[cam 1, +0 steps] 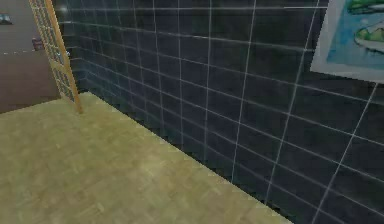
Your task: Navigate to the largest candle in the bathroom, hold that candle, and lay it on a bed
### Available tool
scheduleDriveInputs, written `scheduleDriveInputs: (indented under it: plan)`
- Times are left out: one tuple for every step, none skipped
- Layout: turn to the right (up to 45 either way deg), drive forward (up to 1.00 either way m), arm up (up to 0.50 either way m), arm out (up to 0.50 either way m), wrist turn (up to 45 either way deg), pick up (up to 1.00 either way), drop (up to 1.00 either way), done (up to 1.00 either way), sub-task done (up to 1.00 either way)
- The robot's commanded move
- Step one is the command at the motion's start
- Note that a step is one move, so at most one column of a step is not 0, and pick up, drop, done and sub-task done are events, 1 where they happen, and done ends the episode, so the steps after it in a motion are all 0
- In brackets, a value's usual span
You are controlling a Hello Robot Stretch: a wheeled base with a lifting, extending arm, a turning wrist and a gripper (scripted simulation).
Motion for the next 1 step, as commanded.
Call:
scheduleDriveInputs:
  plan:
    - [-42.0, 0.0, 0.0, 0.0, 0.0, 0.0, 0.0, 0.0, 0.0]
